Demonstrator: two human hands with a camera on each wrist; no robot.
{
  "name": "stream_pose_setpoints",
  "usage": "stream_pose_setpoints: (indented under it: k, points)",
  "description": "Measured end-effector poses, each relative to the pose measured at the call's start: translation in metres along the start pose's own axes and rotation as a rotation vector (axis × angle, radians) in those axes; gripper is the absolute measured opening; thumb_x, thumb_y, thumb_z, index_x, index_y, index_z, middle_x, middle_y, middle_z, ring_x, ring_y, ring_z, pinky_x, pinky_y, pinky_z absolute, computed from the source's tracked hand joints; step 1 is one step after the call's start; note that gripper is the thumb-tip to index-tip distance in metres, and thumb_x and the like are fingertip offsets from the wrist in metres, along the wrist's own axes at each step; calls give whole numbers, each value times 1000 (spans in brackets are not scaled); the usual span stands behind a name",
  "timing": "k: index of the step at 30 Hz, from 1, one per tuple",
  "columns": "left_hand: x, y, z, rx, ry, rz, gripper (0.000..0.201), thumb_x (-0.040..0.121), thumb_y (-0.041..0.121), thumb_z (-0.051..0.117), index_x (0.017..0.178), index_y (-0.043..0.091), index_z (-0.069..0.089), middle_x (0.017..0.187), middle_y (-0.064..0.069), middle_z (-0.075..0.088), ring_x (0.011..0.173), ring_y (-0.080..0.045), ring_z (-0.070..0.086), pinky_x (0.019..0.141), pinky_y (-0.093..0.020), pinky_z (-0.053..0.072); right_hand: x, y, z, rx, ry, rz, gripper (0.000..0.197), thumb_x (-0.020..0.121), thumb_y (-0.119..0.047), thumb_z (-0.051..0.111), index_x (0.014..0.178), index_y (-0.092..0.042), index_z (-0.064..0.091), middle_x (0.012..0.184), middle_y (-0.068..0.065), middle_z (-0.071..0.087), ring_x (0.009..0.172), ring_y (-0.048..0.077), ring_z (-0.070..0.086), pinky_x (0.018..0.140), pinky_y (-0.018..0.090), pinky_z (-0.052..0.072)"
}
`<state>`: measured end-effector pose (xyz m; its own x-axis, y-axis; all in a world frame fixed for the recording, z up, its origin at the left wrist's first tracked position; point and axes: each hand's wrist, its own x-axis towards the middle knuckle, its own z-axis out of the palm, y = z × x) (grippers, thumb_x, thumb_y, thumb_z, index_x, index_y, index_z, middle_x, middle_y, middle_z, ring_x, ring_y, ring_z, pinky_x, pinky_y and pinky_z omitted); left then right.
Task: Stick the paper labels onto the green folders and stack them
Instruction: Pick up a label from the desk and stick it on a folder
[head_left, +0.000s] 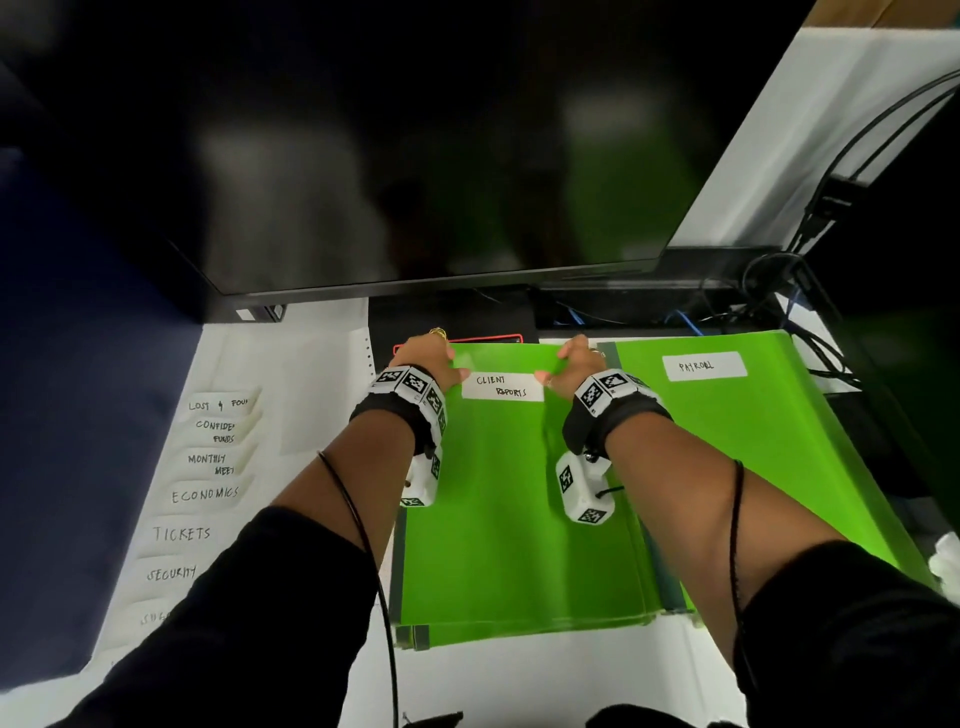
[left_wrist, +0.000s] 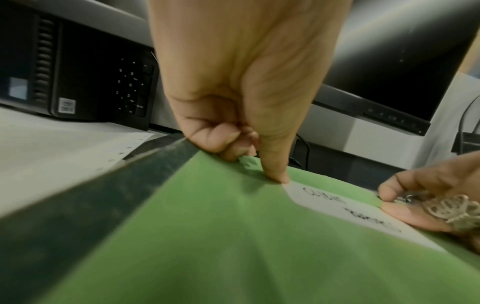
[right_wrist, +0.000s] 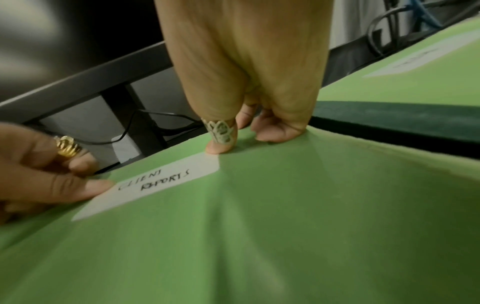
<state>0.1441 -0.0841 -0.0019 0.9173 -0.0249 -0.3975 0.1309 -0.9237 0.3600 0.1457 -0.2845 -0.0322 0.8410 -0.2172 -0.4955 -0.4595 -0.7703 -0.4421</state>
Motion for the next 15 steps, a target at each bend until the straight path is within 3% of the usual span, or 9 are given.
stream_pose_setpoints:
  k: [2, 5, 11, 15]
  points:
    - [2, -6, 2, -30, -3, 22, 39, 84, 33, 67, 111, 7, 54, 113, -9, 61, 107, -26, 58, 93, -36, 47, 2, 4, 1, -6, 7, -3, 48, 80, -31, 72, 111, -15, 39, 118, 8, 51, 114, 30, 53, 95, 37, 45]
    - [2, -9, 6, -2, -15, 71, 39, 84, 32, 67, 114, 10, 53, 117, -10, 58, 109, -25, 56, 97, -36, 46, -1, 8, -1, -15, -15, -18, 54, 77, -27, 75, 114, -15, 38, 106, 3, 43, 114, 29, 52, 94, 35, 43]
    - [-4, 0, 6, 194, -111, 50, 66, 77, 37, 72, 132, 13, 45, 134, -12, 36, 122, -30, 46, 101, -41, 44, -6, 7, -7, -80, -103, -19, 80, 69, -23, 82, 128, -14, 31, 130, 12, 42, 119, 30, 48, 103, 40, 40]
    - [4, 7, -2, 206, -236, -10, 86, 69, 57, 72, 136, 12, 42, 138, -11, 37, 127, -29, 41, 103, -44, 42, -11, 8, -12, -30, -110, -8, 79, 74, -23, 79, 133, -12, 29, 135, 11, 40, 124, 29, 44, 100, 32, 36]
